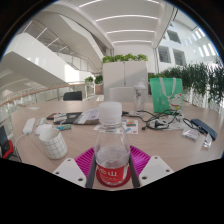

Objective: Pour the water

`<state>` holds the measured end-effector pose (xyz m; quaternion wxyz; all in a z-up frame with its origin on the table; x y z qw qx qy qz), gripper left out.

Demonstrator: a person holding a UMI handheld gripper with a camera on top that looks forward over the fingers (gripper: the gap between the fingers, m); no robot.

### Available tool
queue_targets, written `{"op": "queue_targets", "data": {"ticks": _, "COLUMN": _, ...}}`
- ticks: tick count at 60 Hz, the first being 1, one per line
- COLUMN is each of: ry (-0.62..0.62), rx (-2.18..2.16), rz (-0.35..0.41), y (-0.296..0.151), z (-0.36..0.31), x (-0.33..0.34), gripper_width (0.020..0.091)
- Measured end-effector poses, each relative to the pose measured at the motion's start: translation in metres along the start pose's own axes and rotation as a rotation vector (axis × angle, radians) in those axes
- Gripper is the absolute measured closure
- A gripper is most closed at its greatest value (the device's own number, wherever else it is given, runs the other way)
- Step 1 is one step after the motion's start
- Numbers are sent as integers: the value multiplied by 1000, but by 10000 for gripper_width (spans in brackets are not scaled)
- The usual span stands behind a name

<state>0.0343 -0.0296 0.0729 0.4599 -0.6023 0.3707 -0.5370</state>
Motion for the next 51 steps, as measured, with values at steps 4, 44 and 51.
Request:
{"op": "queue_targets", "data": {"ticks": 4, "ry": 27, "rx": 37, "rz": -74, "y": 4, "z": 4, "x": 7, "gripper_width": 461}}
{"op": "queue_targets", "data": {"ticks": 44, "ry": 264, "rx": -98, "rz": -156, "y": -70, "z": -15, "x": 315, "gripper_width": 255}}
{"op": "queue_targets", "data": {"ticks": 51, "ry": 242, "rx": -72, "rz": -120, "y": -78, "z": -5, "x": 340, "gripper_width": 256}}
Point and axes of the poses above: the point between the fingertips, and its own axes, seen from behind it with the camera up: z to the right, y down, x backward, against the way the camera looks, the point moved 6 cm from there along x, backward, against the way the camera looks, and after that the axes turned 9 degrees about y, right-handed, at the moved point
